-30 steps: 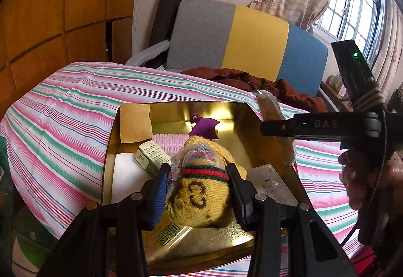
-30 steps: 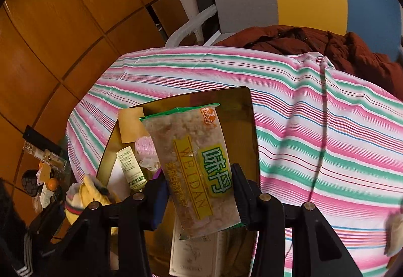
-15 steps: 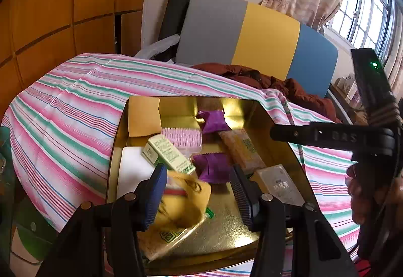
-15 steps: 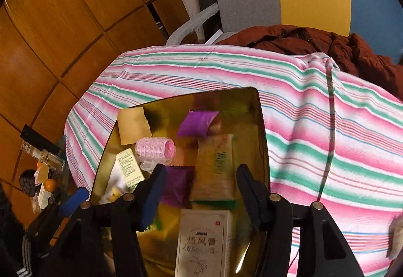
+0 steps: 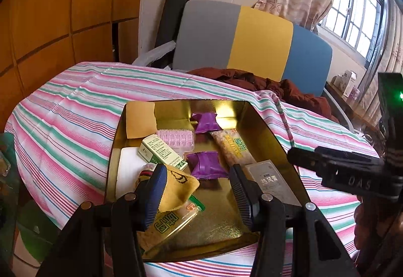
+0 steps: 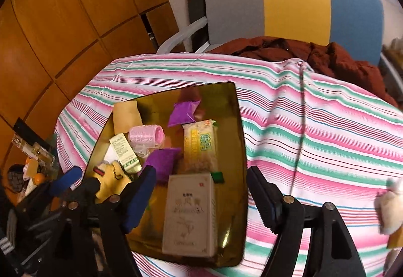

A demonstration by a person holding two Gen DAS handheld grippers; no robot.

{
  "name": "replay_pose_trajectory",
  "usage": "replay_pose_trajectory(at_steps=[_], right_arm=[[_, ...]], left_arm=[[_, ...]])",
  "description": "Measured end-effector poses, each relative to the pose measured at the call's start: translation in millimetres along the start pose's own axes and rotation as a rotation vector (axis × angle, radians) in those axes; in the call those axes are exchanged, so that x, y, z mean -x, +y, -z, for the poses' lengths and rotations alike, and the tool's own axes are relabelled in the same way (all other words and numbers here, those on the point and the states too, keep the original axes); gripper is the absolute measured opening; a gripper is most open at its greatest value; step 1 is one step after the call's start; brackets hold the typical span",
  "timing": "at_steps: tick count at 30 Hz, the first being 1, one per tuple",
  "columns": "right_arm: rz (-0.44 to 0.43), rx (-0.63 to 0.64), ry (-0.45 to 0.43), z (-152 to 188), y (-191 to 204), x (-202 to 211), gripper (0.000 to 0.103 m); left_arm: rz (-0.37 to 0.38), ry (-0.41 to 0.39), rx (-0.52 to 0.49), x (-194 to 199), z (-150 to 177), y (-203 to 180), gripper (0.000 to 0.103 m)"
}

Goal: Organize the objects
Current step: 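Release the yellow toy and WEIDAN pack into the gold tray with both grippers, then move both grippers back to the remaining items on the cloth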

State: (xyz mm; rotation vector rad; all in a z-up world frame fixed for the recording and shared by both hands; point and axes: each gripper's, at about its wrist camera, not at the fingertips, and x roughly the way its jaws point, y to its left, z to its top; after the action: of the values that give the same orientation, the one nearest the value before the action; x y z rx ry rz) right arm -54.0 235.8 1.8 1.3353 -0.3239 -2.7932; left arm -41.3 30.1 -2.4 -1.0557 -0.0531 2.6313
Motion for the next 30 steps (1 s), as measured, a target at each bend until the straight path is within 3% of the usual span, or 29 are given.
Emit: replay_pose_trajectory(at_steps=[6,12,30], right_arm=[[0.061,0.007,-0.036,20,-4,17,0.080],[0.107,0.001,-0.049,41,-14,29,0.083],[0.191,-0.123,0.003,84,-75,46,0.092]], left_arm=[[0.002,-0.028,-0.035,11,5,-9,0.052],[0.051,-0.029,-0.066,16,9,-23,0.052],[0.212,-0.029,-0.214,25,22,-73,0.052]])
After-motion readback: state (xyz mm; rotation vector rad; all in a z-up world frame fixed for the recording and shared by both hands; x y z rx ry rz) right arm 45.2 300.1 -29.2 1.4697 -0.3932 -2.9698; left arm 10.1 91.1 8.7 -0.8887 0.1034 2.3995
